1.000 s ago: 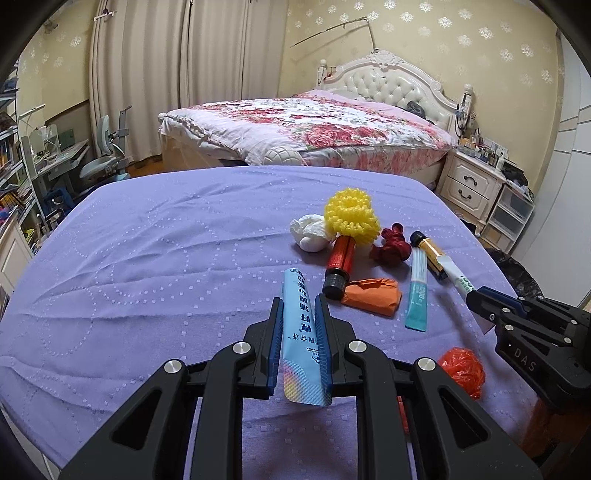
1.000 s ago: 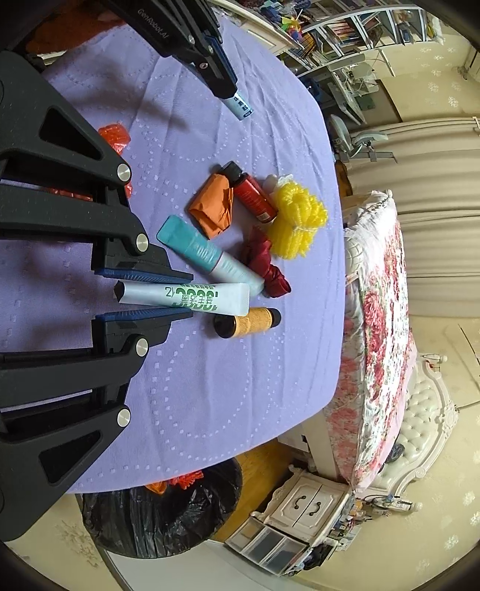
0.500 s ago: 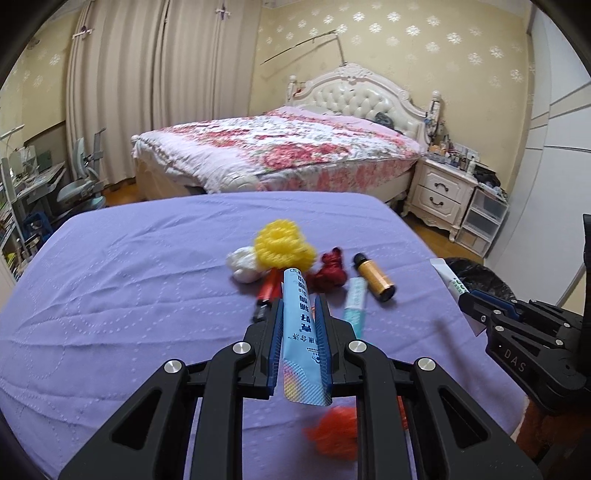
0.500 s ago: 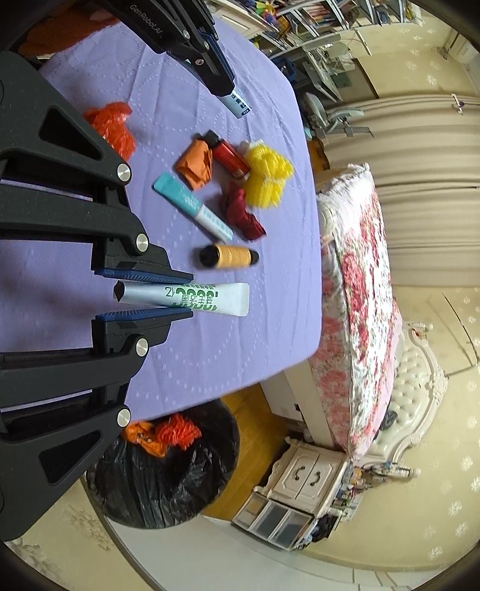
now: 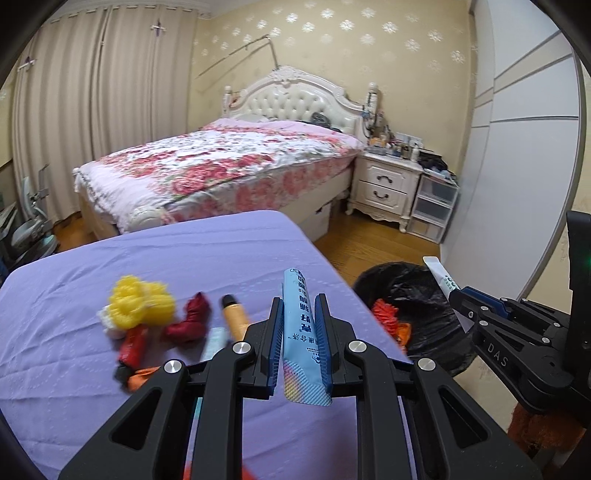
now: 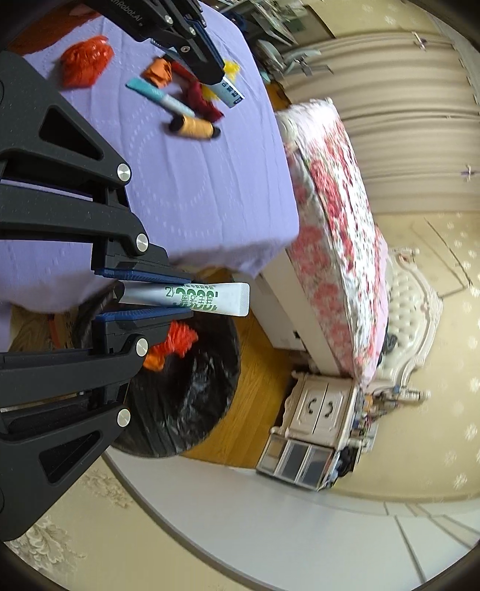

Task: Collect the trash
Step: 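Carry both held tubes over the black bin, then open the right gripper to drop the white-green tube while the left drops the blue-white tube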

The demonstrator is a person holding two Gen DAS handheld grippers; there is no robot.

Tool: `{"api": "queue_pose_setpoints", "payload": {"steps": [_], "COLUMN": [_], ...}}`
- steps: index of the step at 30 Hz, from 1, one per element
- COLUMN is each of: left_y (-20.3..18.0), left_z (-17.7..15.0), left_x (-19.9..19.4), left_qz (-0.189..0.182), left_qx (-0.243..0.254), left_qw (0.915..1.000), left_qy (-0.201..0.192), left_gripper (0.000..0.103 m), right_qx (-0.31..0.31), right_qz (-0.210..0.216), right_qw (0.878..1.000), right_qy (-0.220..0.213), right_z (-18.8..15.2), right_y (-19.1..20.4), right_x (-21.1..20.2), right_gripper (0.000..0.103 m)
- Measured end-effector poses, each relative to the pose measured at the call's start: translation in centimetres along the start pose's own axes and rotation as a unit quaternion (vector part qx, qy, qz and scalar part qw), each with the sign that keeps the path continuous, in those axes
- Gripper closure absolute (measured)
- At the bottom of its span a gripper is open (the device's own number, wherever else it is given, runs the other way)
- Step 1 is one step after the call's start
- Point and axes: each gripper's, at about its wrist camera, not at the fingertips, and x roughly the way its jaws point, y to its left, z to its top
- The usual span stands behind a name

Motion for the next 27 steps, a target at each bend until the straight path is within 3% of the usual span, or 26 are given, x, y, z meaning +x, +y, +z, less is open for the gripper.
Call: {"api": "queue_pose_setpoints", "payload": {"steps": [16,27], "left_y": [-7.8,-10.0], "left_z": [2.2,2.4], "left_x": [7.4,11.7], "left_qz": [-0.034,-0.024], "left_qx": [0.053,0.064], "left_qw": [0.9978,0.9965], "left_qy": [0.02,0.049], "left_gripper": [0.085,0.085], "right_qx": [0.054,0.077], "right_qz": [-0.051,-0.068], "right_qw": [0.997,0.995], "right_qy": [-0.002,0.014], "right_z": [0.6,0.3], "right_y": [-6.6,-8.9], "right_x": [3.1,5.7], "right_gripper": [0.09,0.089]}}
